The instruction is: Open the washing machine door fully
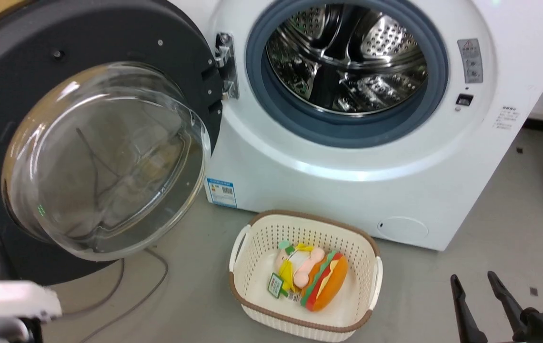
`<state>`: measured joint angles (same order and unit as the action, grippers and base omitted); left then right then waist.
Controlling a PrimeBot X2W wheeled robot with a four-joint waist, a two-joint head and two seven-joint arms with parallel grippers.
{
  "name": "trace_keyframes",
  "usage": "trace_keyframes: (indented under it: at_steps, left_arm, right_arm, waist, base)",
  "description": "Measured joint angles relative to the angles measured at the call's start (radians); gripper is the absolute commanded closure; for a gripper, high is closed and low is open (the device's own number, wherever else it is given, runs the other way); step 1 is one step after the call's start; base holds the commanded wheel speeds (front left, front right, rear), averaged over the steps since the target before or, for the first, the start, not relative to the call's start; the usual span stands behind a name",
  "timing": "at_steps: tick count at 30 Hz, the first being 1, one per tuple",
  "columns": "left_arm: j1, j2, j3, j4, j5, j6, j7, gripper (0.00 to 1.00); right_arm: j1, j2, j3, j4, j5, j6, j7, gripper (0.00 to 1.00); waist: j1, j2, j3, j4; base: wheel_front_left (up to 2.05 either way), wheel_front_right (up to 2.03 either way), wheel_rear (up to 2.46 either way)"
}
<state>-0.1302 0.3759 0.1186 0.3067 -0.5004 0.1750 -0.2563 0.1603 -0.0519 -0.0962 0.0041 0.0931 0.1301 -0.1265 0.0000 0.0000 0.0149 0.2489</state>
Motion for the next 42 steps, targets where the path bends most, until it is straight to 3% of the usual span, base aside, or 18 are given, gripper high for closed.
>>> trace_keyframes:
  at_steps: [1,10,16,25,34,42]
  left_arm:
    - [0.029,-0.01,-0.002,-0.034,0.007,0.008,0.0,0.0]
    - [0.259,-0.111,-0.074,-0.314,0.085,0.096,0.0,0.0]
    - [0.285,-0.138,-0.178,-0.402,0.135,0.093,0.033,0.0]
    - [0.206,-0.106,-0.339,-0.396,0.236,0.032,0.127,0.0]
    - [0.202,-0.1,-0.379,-0.344,0.261,0.031,0.159,0.0]
    - [0.224,-0.103,-0.386,-0.318,0.253,0.035,0.159,0.0]
  right_arm:
    - [0.0,0.0,0.001,0.0,0.0,0.0,-0.001,0.0]
    - [0.015,0.0,0.003,-0.008,0.001,0.0,-0.013,0.0]
    - [0.017,0.0,0.013,-0.011,-0.004,0.0,-0.006,0.0]
    - [0.017,0.0,0.023,-0.031,-0.015,0.0,0.011,0.0]
    - [0.022,0.0,0.036,-0.039,-0.029,0.0,0.02,0.0]
    - [0.022,0.0,0.036,-0.04,-0.032,0.0,0.02,0.0]
  waist:
    - [0.0,0.0,-0.006,-0.001]
    - [0.0,0.0,-0.039,-0.027]
    - [0.0,0.0,-0.052,-0.054]
    - [0.0,0.0,-0.057,-0.119]
    - [0.0,0.0,-0.05,-0.2]
    - [0.0,0.0,-0.048,-0.217]
  base:
    - [0.0,0.0,0.0]
    - [0.0,0.0,0.0]
    - [0.0,0.0,0.0]
    - [0.0,0.0,0.0]
    - [0.0,0.0,0.0]
    - [0.0,0.0,0.0]
